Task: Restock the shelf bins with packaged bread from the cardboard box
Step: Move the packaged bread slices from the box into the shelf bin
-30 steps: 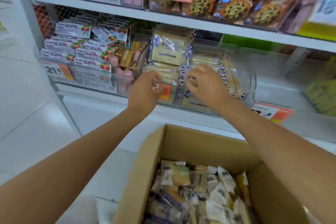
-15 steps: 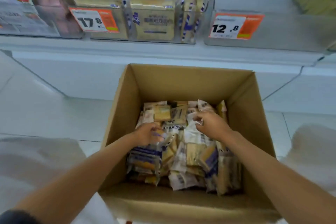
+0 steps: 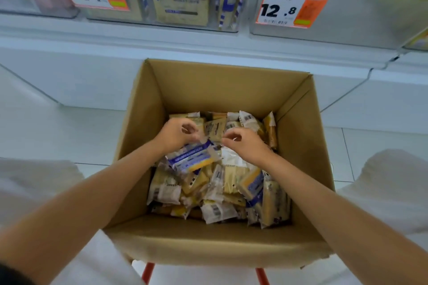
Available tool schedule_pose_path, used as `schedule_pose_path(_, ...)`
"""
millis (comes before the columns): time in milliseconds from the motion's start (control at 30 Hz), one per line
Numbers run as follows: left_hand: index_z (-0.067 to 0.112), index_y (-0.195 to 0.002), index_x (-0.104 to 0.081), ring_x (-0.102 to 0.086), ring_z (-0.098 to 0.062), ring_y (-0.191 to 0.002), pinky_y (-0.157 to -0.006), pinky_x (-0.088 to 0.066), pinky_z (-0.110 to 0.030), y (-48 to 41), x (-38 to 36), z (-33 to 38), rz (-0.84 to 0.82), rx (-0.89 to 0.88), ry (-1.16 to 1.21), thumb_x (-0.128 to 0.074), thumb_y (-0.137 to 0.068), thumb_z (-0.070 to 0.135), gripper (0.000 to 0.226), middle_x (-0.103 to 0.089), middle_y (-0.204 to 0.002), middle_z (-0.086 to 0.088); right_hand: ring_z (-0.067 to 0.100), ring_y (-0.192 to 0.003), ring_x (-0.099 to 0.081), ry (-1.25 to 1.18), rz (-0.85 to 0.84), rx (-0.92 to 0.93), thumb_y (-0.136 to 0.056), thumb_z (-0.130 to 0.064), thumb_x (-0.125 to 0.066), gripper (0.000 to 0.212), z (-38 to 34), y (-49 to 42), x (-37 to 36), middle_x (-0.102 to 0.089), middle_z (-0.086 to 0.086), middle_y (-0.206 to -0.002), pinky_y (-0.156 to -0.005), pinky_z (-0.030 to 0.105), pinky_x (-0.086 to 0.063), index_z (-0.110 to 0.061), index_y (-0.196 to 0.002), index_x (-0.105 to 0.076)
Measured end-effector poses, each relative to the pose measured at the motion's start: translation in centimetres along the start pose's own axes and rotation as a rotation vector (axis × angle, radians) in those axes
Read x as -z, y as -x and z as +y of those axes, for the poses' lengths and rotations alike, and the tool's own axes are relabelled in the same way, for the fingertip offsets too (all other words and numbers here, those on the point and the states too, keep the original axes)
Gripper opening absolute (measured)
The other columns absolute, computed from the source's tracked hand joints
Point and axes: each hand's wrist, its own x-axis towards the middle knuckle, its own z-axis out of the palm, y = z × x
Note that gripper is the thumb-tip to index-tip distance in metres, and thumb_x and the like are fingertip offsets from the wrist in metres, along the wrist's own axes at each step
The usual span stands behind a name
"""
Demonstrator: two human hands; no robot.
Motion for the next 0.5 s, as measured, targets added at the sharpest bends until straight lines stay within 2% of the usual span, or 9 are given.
schedule_pose_path(67,0.019,-0.087,-0.071,-0.063,-0.008,-0.080,-0.073,-0.050,-0.018,0.8,0.7,2.6,0.157,-0.096,0.057,-0.081,-0.079,0.014,0.013,-0.068,-0.087,0.002,0.021,-0.107,-0.060,-0.413,-0.014,-0.282,-0.093,-0.053,-0.057,0.047,-1.5,0.1,0.0,-0.057,0.002,-0.123,-0.085,0.040,-0.057,-0.015,-0.121,-0.058)
schedule_pose_path(100,0.020,-0.085,-0.071,-0.063,-0.008,-0.081,-0.075,-0.050,-0.019,1.5,0.7,3.8,0.174,-0.145,0.048,-0.081,-0.078,0.015,0.013,-0.067,-0.087,0.004,0.029,-0.115,-0.056,-0.663,-0.046,-0.417,-0.090,-0.055,-0.059,0.059,-2.2,0.2,0.1,-0.049,0.004,-0.132,-0.081,0.041,-0.058,-0.015,-0.132,-0.051)
schedule_pose_path(167,0.021,-0.082,-0.071,-0.062,-0.008,-0.083,-0.075,-0.050,-0.019,3.0,0.4,5.7,0.107,-0.201,0.032,-0.083,-0.076,0.016,0.015,-0.064,-0.086,0.006,0.037,-0.120,-0.052,-1.037,-0.046,-0.496,-0.092,-0.037,-0.065,0.053,-2.7,0.2,0.5,-0.040,0.006,-0.136,-0.077,0.042,-0.058,-0.012,-0.135,-0.046)
schedule_pose_path(233,0.021,-0.084,-0.070,-0.066,-0.008,-0.088,-0.078,-0.053,-0.020,4.0,0.3,6.6,-0.042,-0.163,0.118,-0.085,-0.073,0.011,0.021,-0.068,-0.091,0.006,0.032,-0.104,-0.060,-1.053,0.034,-0.453,-0.092,-0.004,-0.063,0.037,-2.8,0.0,0.9,-0.050,0.017,-0.133,-0.073,0.038,-0.058,-0.006,-0.126,-0.050)
schedule_pose_path(267,0.020,-0.088,-0.070,-0.068,-0.006,-0.093,-0.079,-0.054,-0.019,4.2,0.6,6.8,-0.087,-0.104,0.197,-0.084,-0.073,0.008,0.024,-0.070,-0.098,0.004,0.030,-0.099,-0.061,-0.956,0.076,-0.425,-0.088,0.005,-0.062,0.048,-2.4,-0.2,1.2,-0.051,0.018,-0.130,-0.071,0.037,-0.057,-0.010,-0.131,-0.046)
schedule_pose_path(333,0.018,-0.102,-0.069,-0.064,-0.005,-0.106,-0.083,-0.052,-0.017,4.1,1.5,6.4,-0.012,0.024,0.342,-0.079,-0.078,0.006,0.029,-0.068,-0.115,0.002,0.030,-0.105,-0.059,-0.787,0.124,-0.359,-0.083,0.010,-0.064,0.079,-1.6,-0.6,1.9,-0.047,0.011,-0.130,-0.081,0.040,-0.056,-0.023,-0.147,-0.033)
schedule_pose_path(400,0.019,-0.123,-0.061,-0.056,-0.011,-0.120,-0.096,-0.046,-0.024,3.6,2.5,5.6,0.138,0.164,0.342,-0.074,-0.086,0.016,0.039,-0.060,-0.129,0.001,0.032,-0.115,-0.057,-0.771,0.069,-0.265,-0.080,0.012,-0.065,0.087,-1.3,-0.5,2.7,-0.044,0.010,-0.139,-0.095,0.044,-0.052,-0.032,-0.147,-0.034)
schedule_pose_path(433,0.018,-0.134,-0.053,-0.052,-0.016,-0.125,-0.102,-0.044,-0.031,3.4,2.8,5.0,0.138,0.251,0.350,-0.072,-0.088,0.025,0.051,-0.056,-0.135,0.000,0.032,-0.119,-0.056,-0.798,0.017,-0.216,-0.078,0.013,-0.066,0.087,-1.1,-0.6,3.0,-0.043,0.013,-0.144,-0.101,0.047,-0.048,-0.034,-0.146,-0.037)
schedule_pose_path(500,0.013,-0.142,-0.046,-0.055,-0.021,-0.124,-0.099,-0.047,-0.038,3.2,3.1,4.1,-0.049,0.427,0.539,-0.069,-0.089,0.037,0.062,-0.058,-0.136,-0.004,0.032,-0.127,-0.052,-0.836,-0.075,-0.140,-0.075,0.015,-0.066,0.088,-1.0,-0.8,3.2,-0.040,0.018,-0.148,-0.108,0.051,-0.042,-0.034,-0.144,-0.041)
